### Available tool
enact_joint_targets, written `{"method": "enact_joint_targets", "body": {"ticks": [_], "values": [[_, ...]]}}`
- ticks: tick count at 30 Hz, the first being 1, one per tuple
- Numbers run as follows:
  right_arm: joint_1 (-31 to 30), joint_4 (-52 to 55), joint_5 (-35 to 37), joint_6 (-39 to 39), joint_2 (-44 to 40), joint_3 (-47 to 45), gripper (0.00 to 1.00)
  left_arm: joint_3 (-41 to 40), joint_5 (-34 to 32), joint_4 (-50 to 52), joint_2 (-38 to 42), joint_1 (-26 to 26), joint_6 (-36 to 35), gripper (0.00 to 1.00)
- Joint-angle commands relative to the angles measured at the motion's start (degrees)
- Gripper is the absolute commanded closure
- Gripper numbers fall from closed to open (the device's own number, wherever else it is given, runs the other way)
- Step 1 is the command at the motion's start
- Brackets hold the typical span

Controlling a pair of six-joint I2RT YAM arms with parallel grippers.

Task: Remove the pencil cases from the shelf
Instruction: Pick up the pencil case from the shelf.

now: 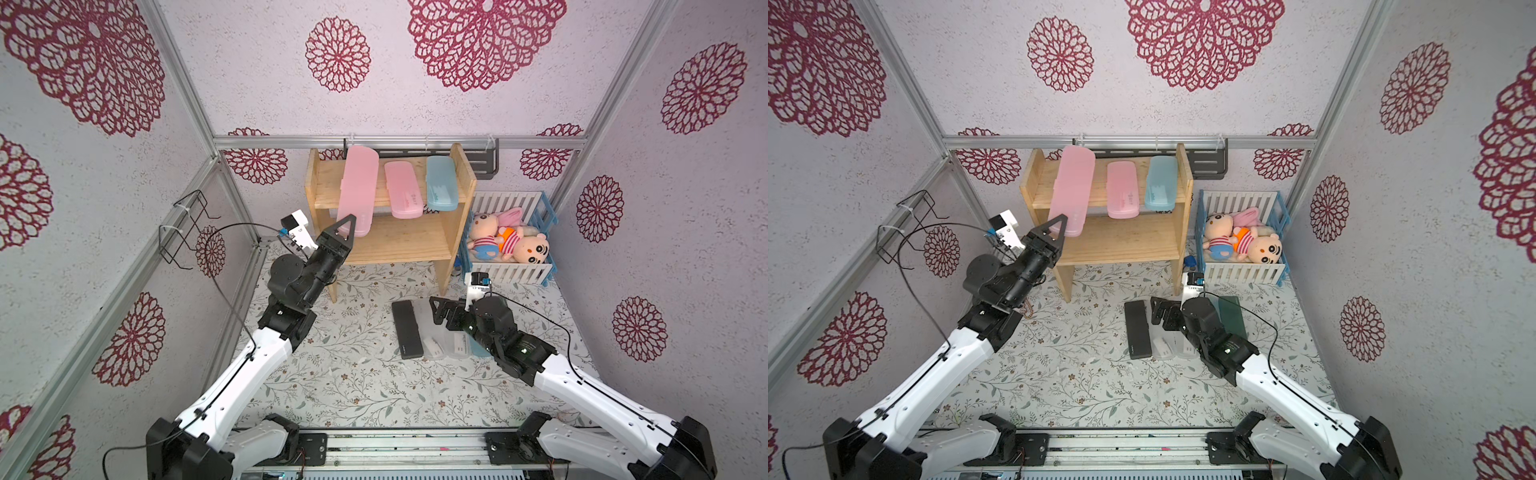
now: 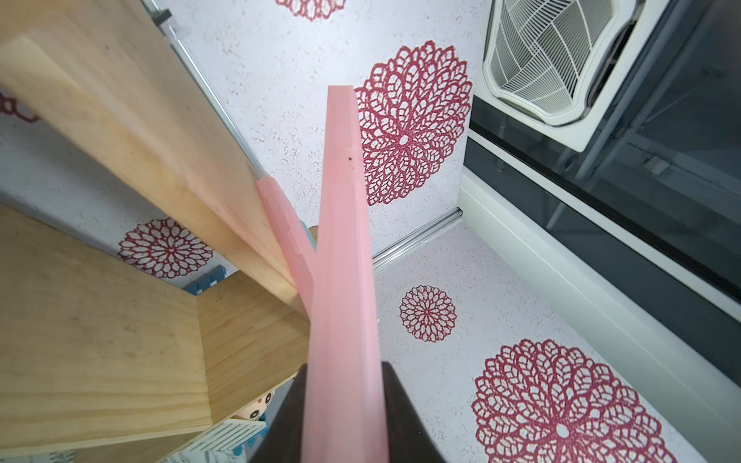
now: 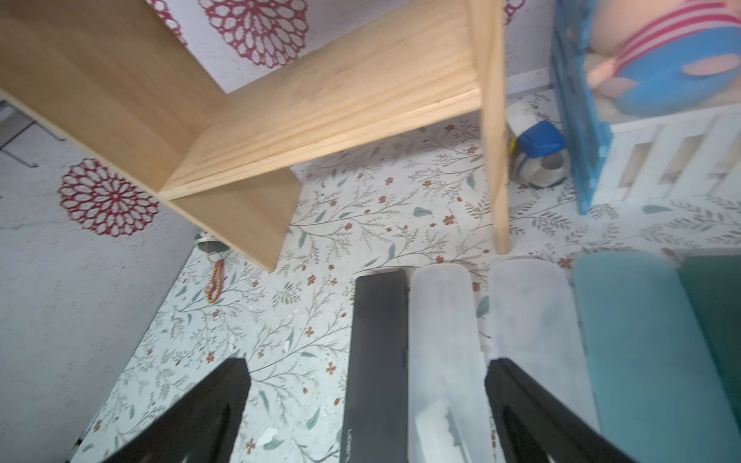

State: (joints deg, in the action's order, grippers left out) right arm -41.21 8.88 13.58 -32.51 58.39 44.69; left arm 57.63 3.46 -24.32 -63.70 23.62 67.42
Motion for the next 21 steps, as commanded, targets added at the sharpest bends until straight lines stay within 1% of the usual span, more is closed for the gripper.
{"method": "enact_joint_targets", "body": {"ticks": [1,7,9,11,14,17,19,21], "values": [[-5.2,-4.8,3.3,0.8,-1.5,4.2,0.01,-4.6,-2.9,0.4,8.7,0.4,-13.8,1.00],[-11.4,-18.4,-4.2,-0.2,-3.1,4.7,0.01,-19.7,-6.3,4.6,29.1,1.3,-31.4,1.00],[-13.5,-20.3,-4.5,-0.4,-1.7,7.4,0.01,-25.4,-8.5,6.7,37.8,1.6,-36.2,1.00],[-14.9,-21.1,-5.2,-1.1,0.7,10.9,0.01,-28.9,-10.3,11.0,45.2,1.7,-40.1,1.00],[-15.6,-22.9,-8.6,-4.2,5.8,15.9,0.01,-31.8,-13.7,18.5,53.8,1.7,-44.3,1.00],[-17.2,-22.5,-9.1,-5.9,12.3,22.1,0.01,-33.5,-15.5,24.7,60.2,1.7,-47.2,1.00],[-18.3,-20.1,-8.7,-6.3,17.0,27.4,0.01,-33.6,-15.9,28.4,62.9,1.7,-48.1,1.00],[-19.8,-17.7,-8.1,-6.1,22.2,33.2,0.01,-32.7,-15.8,32.0,63.2,1.6,-48.4,1.00]]}}
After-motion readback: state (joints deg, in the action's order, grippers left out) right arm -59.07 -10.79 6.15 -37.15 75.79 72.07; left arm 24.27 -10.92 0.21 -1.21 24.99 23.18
